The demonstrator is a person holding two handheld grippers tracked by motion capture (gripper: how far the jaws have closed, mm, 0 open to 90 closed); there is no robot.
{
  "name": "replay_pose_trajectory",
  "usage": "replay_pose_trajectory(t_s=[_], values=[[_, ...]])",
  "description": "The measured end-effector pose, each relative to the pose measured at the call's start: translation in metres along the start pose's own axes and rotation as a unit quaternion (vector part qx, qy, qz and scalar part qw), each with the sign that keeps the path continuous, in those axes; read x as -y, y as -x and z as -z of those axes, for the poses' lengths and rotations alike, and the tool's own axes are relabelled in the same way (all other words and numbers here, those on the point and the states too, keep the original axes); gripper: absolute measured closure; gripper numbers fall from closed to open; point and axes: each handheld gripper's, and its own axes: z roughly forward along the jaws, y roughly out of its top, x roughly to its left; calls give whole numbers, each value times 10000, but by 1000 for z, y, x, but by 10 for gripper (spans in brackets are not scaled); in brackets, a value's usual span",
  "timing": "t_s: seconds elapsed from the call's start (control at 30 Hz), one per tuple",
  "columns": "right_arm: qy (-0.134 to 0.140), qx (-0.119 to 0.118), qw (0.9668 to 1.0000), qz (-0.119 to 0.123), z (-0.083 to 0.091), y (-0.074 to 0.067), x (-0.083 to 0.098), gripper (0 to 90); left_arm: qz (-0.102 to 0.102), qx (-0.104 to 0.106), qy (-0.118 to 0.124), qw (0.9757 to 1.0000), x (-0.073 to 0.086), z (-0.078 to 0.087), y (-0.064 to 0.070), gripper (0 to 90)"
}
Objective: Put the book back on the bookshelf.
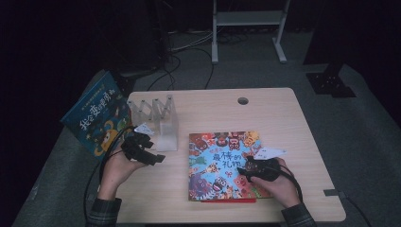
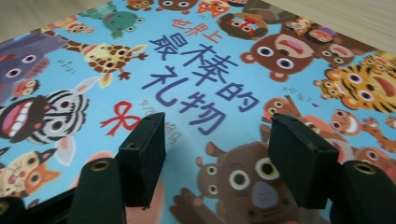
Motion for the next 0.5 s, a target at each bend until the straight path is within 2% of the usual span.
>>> replay_pose_trajectory(t_s=[0.23,0.27,0.5], values=[[-65,379,9990,-222,2,18,-9,357,-117,250,13,9996,3,-25,13,161],[-86,426,9987,-259,2,21,-11,357,-152,271,0,9995,3,-27,13,135],[-145,635,9975,-292,-1,43,-26,358,-334,357,38,9988,5,-35,20,118]])
